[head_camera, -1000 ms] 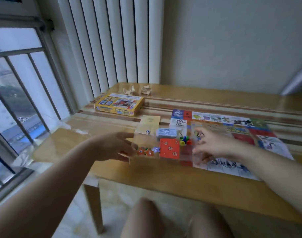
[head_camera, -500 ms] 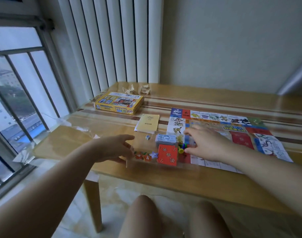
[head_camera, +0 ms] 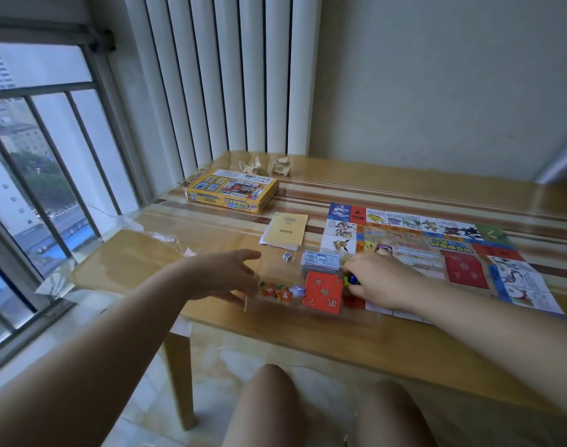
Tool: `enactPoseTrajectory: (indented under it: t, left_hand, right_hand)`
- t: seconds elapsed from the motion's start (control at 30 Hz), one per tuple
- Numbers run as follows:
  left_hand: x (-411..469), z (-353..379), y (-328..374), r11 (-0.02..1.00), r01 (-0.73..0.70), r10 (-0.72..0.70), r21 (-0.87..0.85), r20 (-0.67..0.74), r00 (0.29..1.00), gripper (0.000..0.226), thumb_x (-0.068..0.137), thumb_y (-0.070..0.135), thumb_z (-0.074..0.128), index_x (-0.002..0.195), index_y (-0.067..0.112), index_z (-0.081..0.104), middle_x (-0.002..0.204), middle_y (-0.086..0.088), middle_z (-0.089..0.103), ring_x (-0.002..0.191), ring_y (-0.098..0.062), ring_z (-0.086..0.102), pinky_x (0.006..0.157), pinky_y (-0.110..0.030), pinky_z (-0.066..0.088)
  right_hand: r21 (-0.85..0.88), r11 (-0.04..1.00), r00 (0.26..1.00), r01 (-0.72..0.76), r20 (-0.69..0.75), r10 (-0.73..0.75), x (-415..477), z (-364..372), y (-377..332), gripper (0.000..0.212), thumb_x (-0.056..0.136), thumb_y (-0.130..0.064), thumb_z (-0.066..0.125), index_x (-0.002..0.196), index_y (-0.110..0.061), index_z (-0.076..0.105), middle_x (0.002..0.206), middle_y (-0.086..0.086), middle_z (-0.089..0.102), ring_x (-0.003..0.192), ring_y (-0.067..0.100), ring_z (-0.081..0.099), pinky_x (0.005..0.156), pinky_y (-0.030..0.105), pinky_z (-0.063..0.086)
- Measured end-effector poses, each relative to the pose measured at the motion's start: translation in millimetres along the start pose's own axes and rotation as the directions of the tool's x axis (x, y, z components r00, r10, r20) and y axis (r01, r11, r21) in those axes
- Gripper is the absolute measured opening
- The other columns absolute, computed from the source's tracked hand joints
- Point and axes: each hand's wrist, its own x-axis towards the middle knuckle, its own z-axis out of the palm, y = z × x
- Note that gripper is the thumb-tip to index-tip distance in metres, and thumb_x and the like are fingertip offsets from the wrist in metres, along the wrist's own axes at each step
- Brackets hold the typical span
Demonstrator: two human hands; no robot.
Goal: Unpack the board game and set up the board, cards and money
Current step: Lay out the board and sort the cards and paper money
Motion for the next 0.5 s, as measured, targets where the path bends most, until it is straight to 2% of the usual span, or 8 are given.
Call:
enactPoseTrajectory:
  t: [0.07,0.2,0.37,0.5]
  left_hand:
    - [0,0,1,1.000,0.002,-0.002,0.000,0.001,1.000,0.074,0.085,-0.003,0.060,0.147,0.022,0.028,0.114,-0.004,0.052,0.103,-0.025,0.060,0.080,-0.033,0.057]
    - [-1,3,3,1.000,0.006,-0.006,0.020,-0.005,1.000,0.073,0.086,-0.002,0.059,0.147,0.024,0.028,0.121,-0.007,0.052,0.103,-0.025,0.060,0.074,-0.030,0.057]
    - [-1,6,2,1.000,0.015,-0.015,0.021,-0.005,1.000,0.072,0.087,0.002,0.059,0.147,0.025,0.028,0.116,-0.007,0.056,0.093,-0.019,0.062,0.066,-0.025,0.056]
    - [1,13,4,1.000,0.025,-0.024,0.006,-0.050,0.998,0.063,0.090,0.016,0.059,0.144,0.030,0.031,0.109,-0.011,0.061,0.085,-0.019,0.055,0.066,-0.027,0.047]
  right_hand:
    - [-0.013,1.000,1.000,0.004,0.022,-0.004,-1,-1,-1,0.021,0.096,-0.027,0.049,0.110,-0.013,0.055,0.110,0.002,0.056,0.102,0.022,0.053,0.099,0.039,0.033]
    - [-0.066,0.998,0.999,0.025,0.042,-0.022,-1,-1,-1,0.012,0.098,-0.025,0.042,0.104,-0.015,0.045,0.099,0.000,0.048,0.086,0.018,0.043,0.100,0.040,0.026]
    - [0.012,1.000,0.999,0.009,0.032,-0.009,2,-3,6,0.019,0.095,-0.035,0.051,0.104,-0.019,0.052,0.100,-0.003,0.061,0.090,0.018,0.048,0.094,0.034,0.020]
    - [0.086,0.996,1.000,-0.004,-0.006,0.004,4,-2,12,0.017,0.091,-0.034,0.057,0.101,-0.020,0.057,0.097,-0.001,0.065,0.091,0.018,0.047,0.101,0.035,0.022]
